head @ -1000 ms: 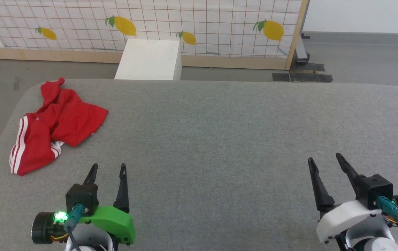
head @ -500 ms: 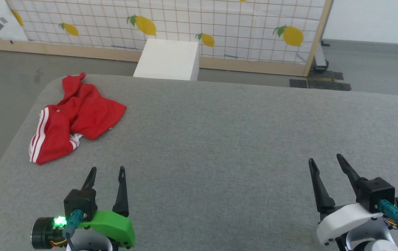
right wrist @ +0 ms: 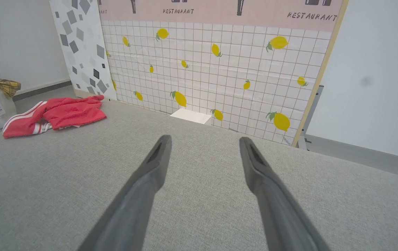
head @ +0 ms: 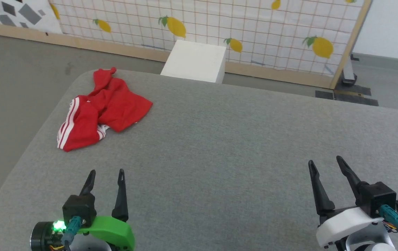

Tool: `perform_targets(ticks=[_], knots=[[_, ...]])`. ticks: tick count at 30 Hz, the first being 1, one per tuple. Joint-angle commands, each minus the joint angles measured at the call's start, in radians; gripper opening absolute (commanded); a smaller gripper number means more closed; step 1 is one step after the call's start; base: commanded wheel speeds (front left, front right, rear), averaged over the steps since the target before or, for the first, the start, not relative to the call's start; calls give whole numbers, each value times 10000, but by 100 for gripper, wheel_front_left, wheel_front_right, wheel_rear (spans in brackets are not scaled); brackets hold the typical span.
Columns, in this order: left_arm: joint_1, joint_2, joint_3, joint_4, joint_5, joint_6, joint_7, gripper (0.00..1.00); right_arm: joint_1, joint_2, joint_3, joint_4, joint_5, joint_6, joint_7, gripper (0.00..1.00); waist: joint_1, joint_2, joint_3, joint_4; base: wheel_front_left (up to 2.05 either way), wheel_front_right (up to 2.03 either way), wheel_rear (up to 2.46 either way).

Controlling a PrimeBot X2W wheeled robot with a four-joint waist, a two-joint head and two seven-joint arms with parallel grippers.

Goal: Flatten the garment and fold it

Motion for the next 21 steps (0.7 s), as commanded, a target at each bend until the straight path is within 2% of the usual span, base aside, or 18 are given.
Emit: perform_targets(ticks=[1, 21], knots=[[191, -19, -23, -58, -105, 68, -109, 100, 169, 8, 11, -30, 88, -6, -116, 100, 0, 0, -64, 223, 0, 0, 0], [447, -27, -57, -136, -229, 115, -519, 100, 320, 12, 128, 38, 215, -8, -527, 100, 0, 0, -203, 1414, 0, 0, 0]])
